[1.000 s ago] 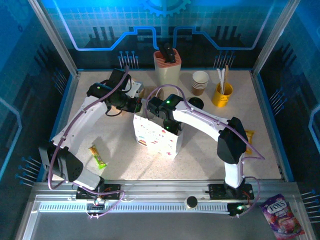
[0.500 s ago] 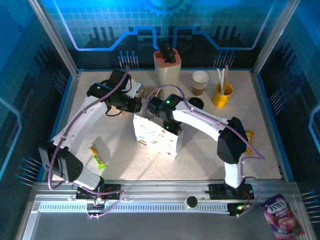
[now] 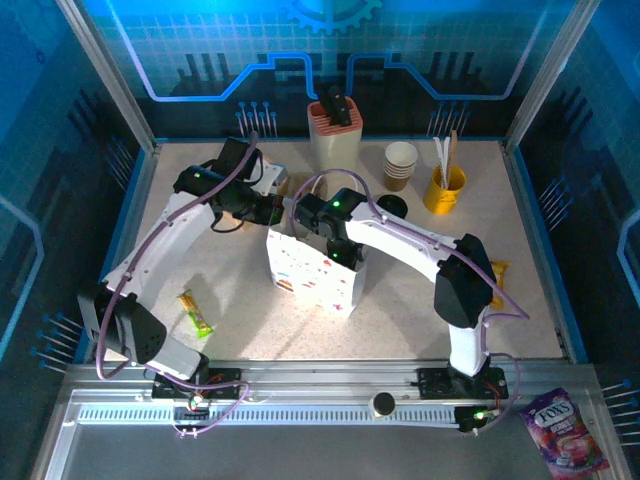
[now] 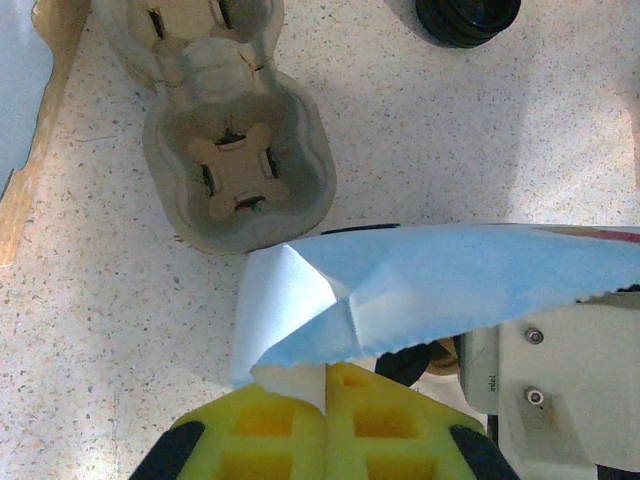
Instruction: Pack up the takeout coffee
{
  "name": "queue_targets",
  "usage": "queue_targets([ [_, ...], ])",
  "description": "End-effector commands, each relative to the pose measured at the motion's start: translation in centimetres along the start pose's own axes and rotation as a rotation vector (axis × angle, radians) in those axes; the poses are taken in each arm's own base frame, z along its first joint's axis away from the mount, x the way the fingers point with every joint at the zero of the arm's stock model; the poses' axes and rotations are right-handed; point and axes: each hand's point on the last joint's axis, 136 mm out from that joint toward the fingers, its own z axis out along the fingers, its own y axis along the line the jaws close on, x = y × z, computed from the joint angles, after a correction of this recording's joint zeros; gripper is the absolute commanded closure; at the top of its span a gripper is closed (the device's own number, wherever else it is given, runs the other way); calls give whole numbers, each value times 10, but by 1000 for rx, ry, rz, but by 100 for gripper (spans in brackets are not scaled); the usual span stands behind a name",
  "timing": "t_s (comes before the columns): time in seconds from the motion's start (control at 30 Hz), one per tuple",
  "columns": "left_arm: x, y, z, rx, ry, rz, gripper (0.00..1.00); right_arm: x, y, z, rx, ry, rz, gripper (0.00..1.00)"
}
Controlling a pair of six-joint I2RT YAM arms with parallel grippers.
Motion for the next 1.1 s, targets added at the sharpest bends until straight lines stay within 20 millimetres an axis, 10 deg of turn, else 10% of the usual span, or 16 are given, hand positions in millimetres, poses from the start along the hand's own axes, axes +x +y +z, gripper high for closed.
queue_targets([
  [0.0, 11, 4, 3, -7, 35, 2, 100, 12, -1, 13, -23, 80, 7, 58],
  [0.9, 12, 2, 3, 1, 33, 3, 100, 23, -7, 84, -30, 190, 45, 57],
  [1.07, 12, 2, 2, 1, 29, 6, 100, 21, -7, 72, -28, 165, 49, 52],
])
